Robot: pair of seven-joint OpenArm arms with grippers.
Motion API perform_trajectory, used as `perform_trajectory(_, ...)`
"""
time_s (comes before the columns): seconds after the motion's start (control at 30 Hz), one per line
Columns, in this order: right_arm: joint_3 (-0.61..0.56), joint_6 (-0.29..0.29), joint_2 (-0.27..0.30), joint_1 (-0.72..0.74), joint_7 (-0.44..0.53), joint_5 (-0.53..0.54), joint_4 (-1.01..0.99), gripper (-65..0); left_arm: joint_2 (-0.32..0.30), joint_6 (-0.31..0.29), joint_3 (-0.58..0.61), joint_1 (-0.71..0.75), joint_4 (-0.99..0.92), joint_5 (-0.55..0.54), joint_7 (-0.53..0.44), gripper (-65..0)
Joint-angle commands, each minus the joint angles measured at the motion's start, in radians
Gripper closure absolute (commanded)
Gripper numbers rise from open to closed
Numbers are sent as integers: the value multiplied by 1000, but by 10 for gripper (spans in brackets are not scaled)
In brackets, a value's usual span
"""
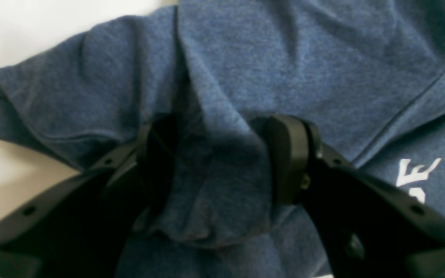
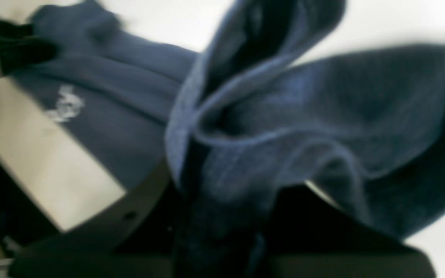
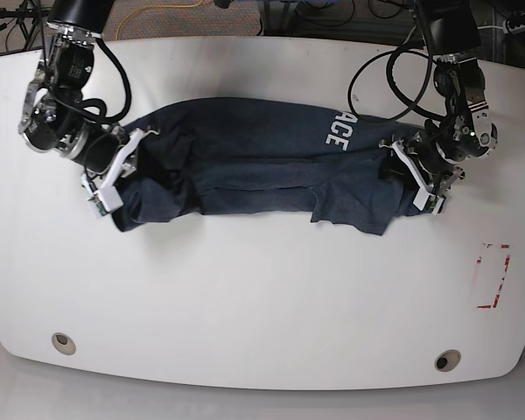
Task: Fold the T-shirt properly
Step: 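Carry the strip end held by the right gripper toward the left gripper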
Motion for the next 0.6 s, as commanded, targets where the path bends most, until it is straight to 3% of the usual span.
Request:
perform_trajectory(0.0,-35,-7,-30,39,24,23,24,-33,9,5,25,22,-16,54,111,-332)
perform_trajectory(0.13,-68,-21,-80,49,30,-15,23,-33,9,5,25,24,-16,54,111,-332)
perform_trajectory(0.43,-140,0,-195,105,35,-275,-28,-33,9,5,25,24,-16,54,113,-332)
perform_trajectory(0.57,-166,0,-229,105,35,-339,-40,-33,9,5,25,24,-16,54,113,-332)
